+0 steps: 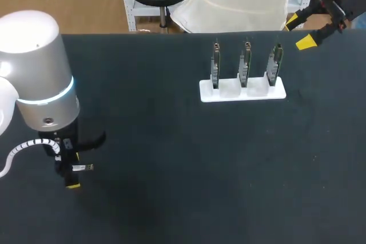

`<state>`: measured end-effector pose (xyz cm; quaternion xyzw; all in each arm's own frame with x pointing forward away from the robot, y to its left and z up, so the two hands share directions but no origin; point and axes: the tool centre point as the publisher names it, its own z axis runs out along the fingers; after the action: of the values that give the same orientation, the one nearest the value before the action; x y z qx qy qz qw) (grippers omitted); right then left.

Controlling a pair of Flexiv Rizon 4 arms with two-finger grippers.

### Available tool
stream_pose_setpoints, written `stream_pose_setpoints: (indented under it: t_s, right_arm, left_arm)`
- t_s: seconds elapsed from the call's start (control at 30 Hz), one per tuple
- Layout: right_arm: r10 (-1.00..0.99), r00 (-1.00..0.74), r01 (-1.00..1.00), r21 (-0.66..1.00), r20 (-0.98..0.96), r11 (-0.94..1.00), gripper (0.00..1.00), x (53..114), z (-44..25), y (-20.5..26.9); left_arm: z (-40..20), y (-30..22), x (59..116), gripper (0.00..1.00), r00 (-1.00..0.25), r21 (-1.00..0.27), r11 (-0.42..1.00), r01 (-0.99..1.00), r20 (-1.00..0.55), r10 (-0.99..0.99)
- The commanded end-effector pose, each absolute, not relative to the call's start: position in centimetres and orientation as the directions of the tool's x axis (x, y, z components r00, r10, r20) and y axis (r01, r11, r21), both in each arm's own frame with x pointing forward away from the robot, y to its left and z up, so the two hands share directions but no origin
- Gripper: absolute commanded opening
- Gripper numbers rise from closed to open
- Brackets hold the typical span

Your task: Pick up the optical module with the left hand, and insert it into the network port with the right hand.

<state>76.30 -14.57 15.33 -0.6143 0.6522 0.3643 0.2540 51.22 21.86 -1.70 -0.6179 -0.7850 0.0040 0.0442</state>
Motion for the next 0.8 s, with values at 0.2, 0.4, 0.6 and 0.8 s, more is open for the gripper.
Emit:
stream_pose_setpoints:
  t_s: [0.2, 0.4, 0.6, 0.8]
  right_arm:
    - [-0.616, -0.115, -0.987, 0.159, -0.779, -0.017, 1.0, 76.1, 15.3, -14.5]
    - [-0.616, -0.115, -0.987, 0.159, -0.779, -0.017, 1.0, 76.1, 15.3, -14.5]
    - [-0.616, -0.115, -0.987, 0.159, -0.779, -0.017, 1.0, 76.1, 15.3, -14.5]
    - [-0.616, -0.115, -0.987, 0.159, -0.779, -0.017, 1.0, 76.1, 15.3, -14.5]
  left_arm:
    - [-2.4, 21.9, 51.3, 0.32, -0.24, -0.066, 0.243, 0.968, 0.055, 0.969]
    - [-2.5, 21.8, 51.4, 0.15, -0.257, -0.064, 0.26, 0.964, 0.047, 0.965]
    - [-2.1, 21.6, 51.8, 0.0, -0.259, -0.061, 0.262, 0.963, 0.05, 0.965]
    - [-1.5, 21.2, 52.5, 0.0, -0.259, -0.054, 0.261, 0.964, 0.053, 0.964]
